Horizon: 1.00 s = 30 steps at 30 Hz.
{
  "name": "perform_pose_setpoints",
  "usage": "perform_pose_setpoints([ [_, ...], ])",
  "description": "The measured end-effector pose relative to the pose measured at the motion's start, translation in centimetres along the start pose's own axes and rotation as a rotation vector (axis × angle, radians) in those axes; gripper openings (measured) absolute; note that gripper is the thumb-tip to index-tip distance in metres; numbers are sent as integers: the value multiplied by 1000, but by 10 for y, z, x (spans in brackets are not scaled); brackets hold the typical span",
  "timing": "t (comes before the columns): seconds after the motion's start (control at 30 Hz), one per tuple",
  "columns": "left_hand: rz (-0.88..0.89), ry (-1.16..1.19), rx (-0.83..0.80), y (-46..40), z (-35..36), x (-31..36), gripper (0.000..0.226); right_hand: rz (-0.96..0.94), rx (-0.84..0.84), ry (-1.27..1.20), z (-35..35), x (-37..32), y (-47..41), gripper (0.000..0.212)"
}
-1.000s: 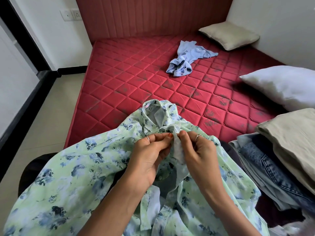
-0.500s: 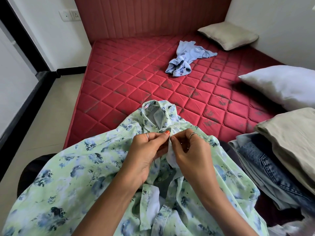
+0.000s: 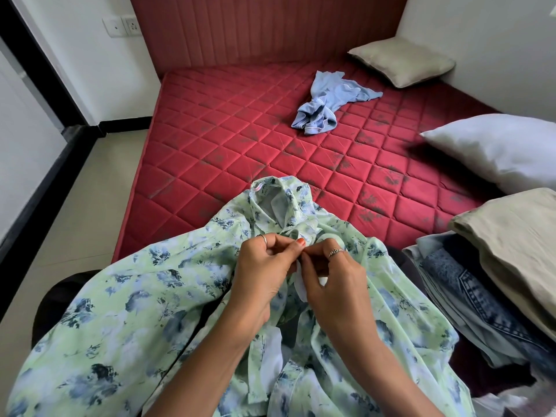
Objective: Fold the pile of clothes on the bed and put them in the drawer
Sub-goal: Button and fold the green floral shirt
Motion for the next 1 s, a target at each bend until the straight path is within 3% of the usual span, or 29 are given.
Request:
perform_pose_setpoints([
  [0.2, 49, -12, 35, -1, 1, -5, 8, -42, 61, 7, 1, 1, 1, 5],
  [0.47, 39, 132, 81, -3, 6, -15, 28, -222, 193, 145, 7, 0, 10, 5],
  [0.67, 102, 96, 105, -11, 4, -18, 29, 199, 59, -293, 12, 21, 2, 14],
  [0.8, 213, -116, 48, -15, 4, -8, 33, 457, -201, -638, 25, 33, -9, 12],
  [0.9, 306, -323, -15, -12, 10, 4, 34, 204, -375, -245, 18, 28, -25, 11],
  [1.0, 307, -352, -26, -14, 13, 8, 32, -124, -290, 121, 6, 13, -35, 13],
])
Point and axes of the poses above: each hand's wrist, its own y-axis away from the middle knuckle, its own z-axis out of the palm, x = y × z, the point moved 7 cm from there along -y, towards the middle knuckle, and after that the axes turned 15 degrees about y, right-handed, at the moved point
